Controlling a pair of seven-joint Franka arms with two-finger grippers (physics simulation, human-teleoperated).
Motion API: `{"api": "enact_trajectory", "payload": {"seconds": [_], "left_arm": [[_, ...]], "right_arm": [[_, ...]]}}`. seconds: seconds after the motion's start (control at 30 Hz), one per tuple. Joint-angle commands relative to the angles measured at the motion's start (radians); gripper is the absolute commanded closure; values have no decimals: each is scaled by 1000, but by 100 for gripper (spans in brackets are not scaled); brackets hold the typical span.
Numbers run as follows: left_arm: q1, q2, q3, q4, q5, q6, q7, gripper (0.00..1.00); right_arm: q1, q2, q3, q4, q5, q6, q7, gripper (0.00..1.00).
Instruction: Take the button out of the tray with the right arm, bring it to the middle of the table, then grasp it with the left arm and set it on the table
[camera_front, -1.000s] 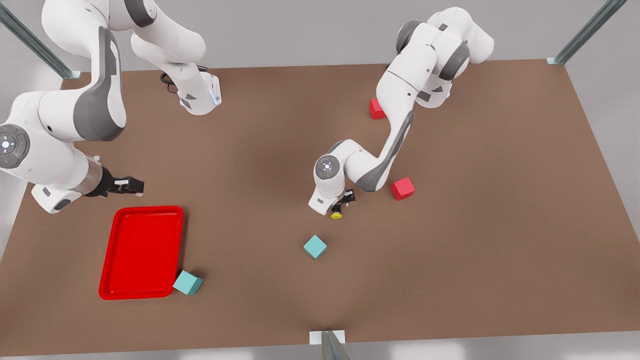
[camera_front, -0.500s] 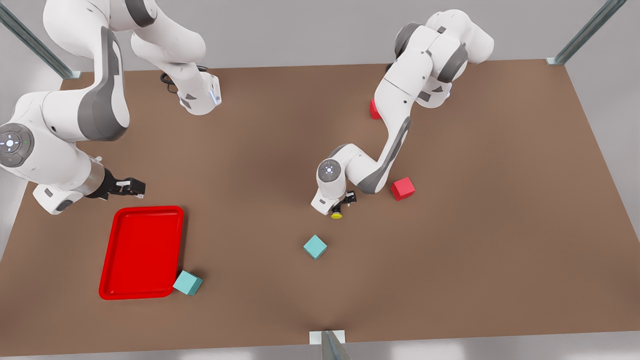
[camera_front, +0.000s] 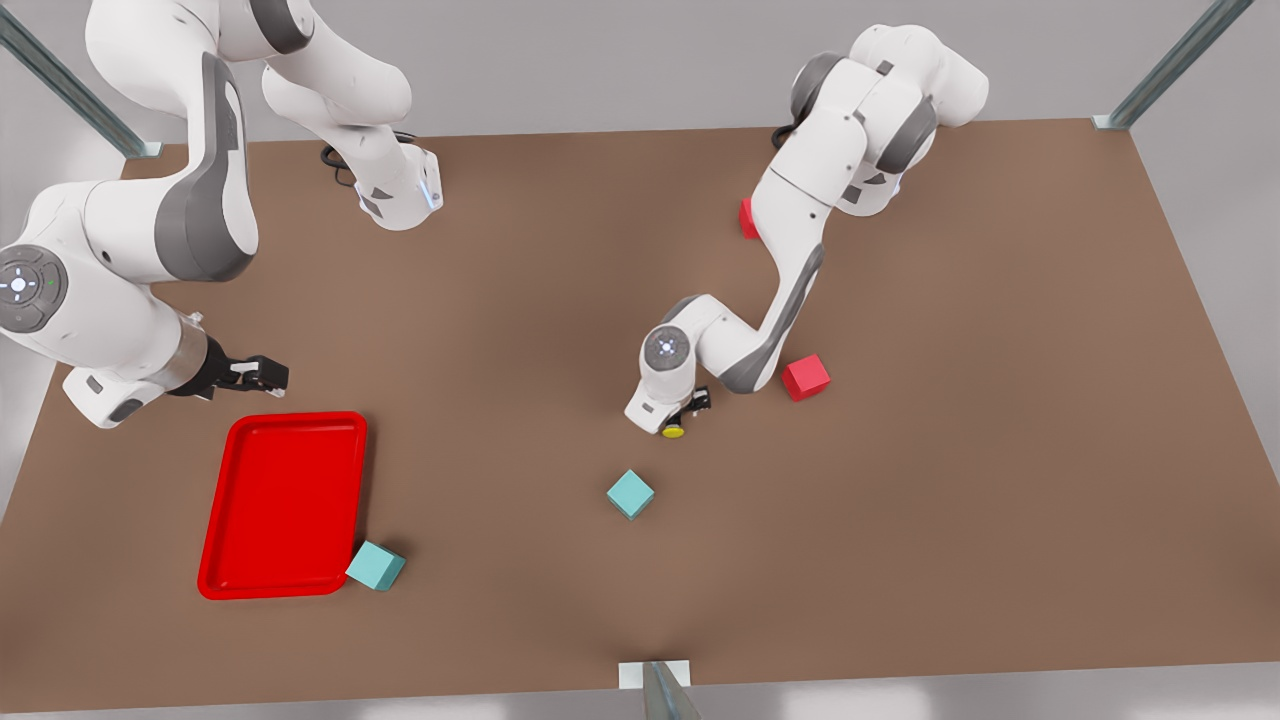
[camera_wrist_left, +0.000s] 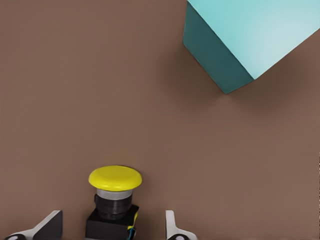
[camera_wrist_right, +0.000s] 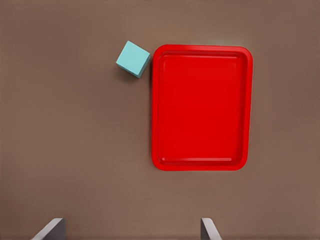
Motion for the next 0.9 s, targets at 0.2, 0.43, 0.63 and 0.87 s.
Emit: {"api": "enact_trajectory", "payload": {"seconds": [0.2, 0.43, 0.63, 0.87], "left_arm": [[26, 0, -17, 2, -9, 7, 11, 8], [40, -6, -30, 4, -26, -4, 7, 48], [67, -37, -36, 47, -24, -134, 14, 48], [222, -140, -123, 108, -52, -286, -81, 49]], "right_arm": [[-2, -2, 0, 1, 0, 0, 2, 0], [-3, -2, 0, 1, 0, 0, 2, 0], [-3, -2, 0, 1, 0, 0, 1, 0], [-8, 11, 0, 1, 2, 3, 2, 0]]}}
